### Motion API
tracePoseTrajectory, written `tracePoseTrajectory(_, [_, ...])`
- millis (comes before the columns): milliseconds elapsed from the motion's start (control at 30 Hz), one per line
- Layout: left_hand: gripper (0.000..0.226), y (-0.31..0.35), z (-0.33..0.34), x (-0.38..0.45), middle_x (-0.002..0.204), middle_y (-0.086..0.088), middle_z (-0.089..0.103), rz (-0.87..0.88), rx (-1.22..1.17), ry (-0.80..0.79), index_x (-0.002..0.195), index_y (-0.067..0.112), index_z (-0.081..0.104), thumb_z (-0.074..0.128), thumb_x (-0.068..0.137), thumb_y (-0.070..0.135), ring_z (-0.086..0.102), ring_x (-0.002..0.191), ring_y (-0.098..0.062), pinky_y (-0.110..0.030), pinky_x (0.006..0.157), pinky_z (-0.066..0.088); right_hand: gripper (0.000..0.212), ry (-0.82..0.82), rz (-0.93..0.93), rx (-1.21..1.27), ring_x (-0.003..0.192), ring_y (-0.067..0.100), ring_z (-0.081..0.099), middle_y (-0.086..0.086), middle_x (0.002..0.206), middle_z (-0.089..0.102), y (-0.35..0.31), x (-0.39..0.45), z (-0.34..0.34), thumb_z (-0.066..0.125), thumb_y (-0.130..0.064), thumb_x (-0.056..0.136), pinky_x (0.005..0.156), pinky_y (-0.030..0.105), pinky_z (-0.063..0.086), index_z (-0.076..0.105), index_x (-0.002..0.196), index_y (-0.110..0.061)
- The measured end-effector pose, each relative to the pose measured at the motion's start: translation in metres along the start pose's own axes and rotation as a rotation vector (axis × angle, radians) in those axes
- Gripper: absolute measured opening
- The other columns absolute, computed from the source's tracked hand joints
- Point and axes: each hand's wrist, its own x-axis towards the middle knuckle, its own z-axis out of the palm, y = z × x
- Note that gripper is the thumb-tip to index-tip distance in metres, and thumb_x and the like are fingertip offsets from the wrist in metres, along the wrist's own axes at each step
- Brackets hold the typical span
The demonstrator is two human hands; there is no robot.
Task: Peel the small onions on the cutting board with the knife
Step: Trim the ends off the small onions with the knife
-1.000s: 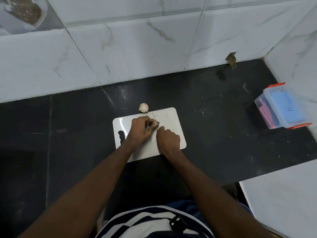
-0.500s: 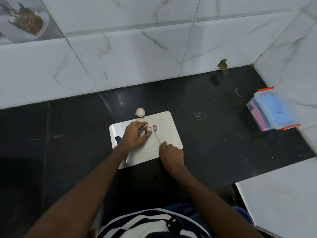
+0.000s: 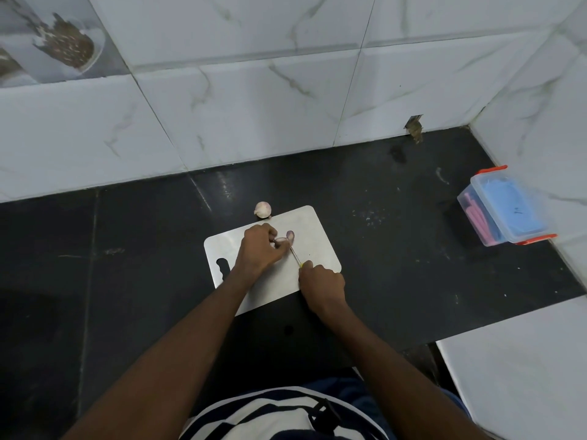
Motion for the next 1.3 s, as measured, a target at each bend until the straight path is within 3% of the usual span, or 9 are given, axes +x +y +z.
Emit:
tracePoseTrajectory(100, [0.013,-0.003,0.000,0.003,0.074,0.005,0.074,0.072,0.075,-0.048,0.088,0.013,0.077,0.076,0.083,0.026,0.071,0.070,-0.015,-0.038,0.076,0.063,0.022,-0.021,0.055,0.018,0.098,0.030,0.074,0.005,0.110,0.073,0.008,0.001,-0.005,0.036,-0.023,0.112,0.070,0.036,0.039,0.055,0.119,-0.014])
tracePoseTrajectory(167, [0.010,-0.007,-0.004,0.000,0.073,0.006,0.074,0.097,0.075,-0.062,0.090,0.015,0.079,0.075,0.083,0.020,0.071,0.067,-0.014,-0.038,0.077,0.063,0.019,-0.021,0.113,0.030,0.100,0.030,0.073,0.005,0.112,0.072,0.016,0.003,-0.008,0.041,-0.017,0.108,0.071,0.035,0.039,0.055,0.121,-0.014])
tracePoseTrajectory(300, [0.016,-0.019,-0.014,-0.010,0.085,0.010,0.078,0.098,-0.021,-0.050,0.098,0.022,0.081,0.083,0.083,0.029,0.072,0.078,-0.009,-0.032,0.081,0.062,0.018,-0.005,0.124,0.041,0.098,0.031,0.073,0.007,0.113,0.070,0.023,0.001,-0.010,0.043,-0.017,0.108,0.070,0.037,0.040,0.052,0.123,-0.013])
tracePoseTrajectory(467, [0.022,-0.014,-0.008,-0.021,0.101,0.019,0.079,0.024,-0.272,0.043,0.101,0.029,0.079,0.087,0.087,0.044,0.070,0.096,-0.005,-0.022,0.081,0.055,0.033,0.045,0.111,0.146,0.102,0.035,0.070,0.010,0.112,0.070,0.012,-0.004,-0.012,0.027,-0.035,0.114,0.074,0.042,0.039,0.052,0.121,-0.014])
tracePoseTrajectory(633, [0.031,-0.021,0.006,-0.028,0.108,0.018,0.077,0.093,-0.227,0.026,0.112,0.029,0.076,0.090,0.085,0.030,0.068,0.093,-0.005,-0.013,0.078,0.048,0.042,0.045,0.079,0.171,0.100,0.035,0.071,0.011,0.111,0.070,-0.006,-0.007,-0.010,0.024,-0.041,0.115,0.075,0.042,0.043,0.054,0.121,-0.013])
tracePoseTrajectory(733, [0.026,-0.027,0.004,-0.028,0.106,0.019,0.076,0.125,-0.183,0.048,0.110,0.030,0.079,0.089,0.085,0.030,0.068,0.091,-0.002,-0.012,0.078,0.050,0.042,0.043,0.054,0.153,0.098,0.035,0.072,0.011,0.111,0.070,-0.013,-0.008,-0.006,0.025,-0.041,0.116,0.071,0.040,0.041,0.056,0.120,-0.013])
tracePoseTrajectory(900, [0.017,-0.027,-0.002,-0.025,0.094,0.035,0.069,0.223,-0.056,0.064,0.107,0.035,0.080,0.084,0.090,0.035,0.060,0.089,0.008,-0.013,0.079,0.044,0.041,0.046,0.028,0.169,0.095,0.036,0.072,0.010,0.107,0.070,-0.021,-0.009,0.000,0.025,-0.041,0.116,0.069,0.039,0.040,0.055,0.117,-0.012])
tracePoseTrajectory(1300, [0.018,-0.036,0.006,-0.021,0.095,0.033,0.069,0.200,-0.106,0.105,0.108,0.031,0.083,0.087,0.090,0.032,0.060,0.088,0.006,-0.015,0.077,0.044,0.039,0.034,0.005,0.142,0.093,0.036,0.072,0.012,0.106,0.071,-0.027,-0.001,0.005,0.026,-0.041,0.116,0.069,0.039,0.040,0.053,0.117,-0.012])
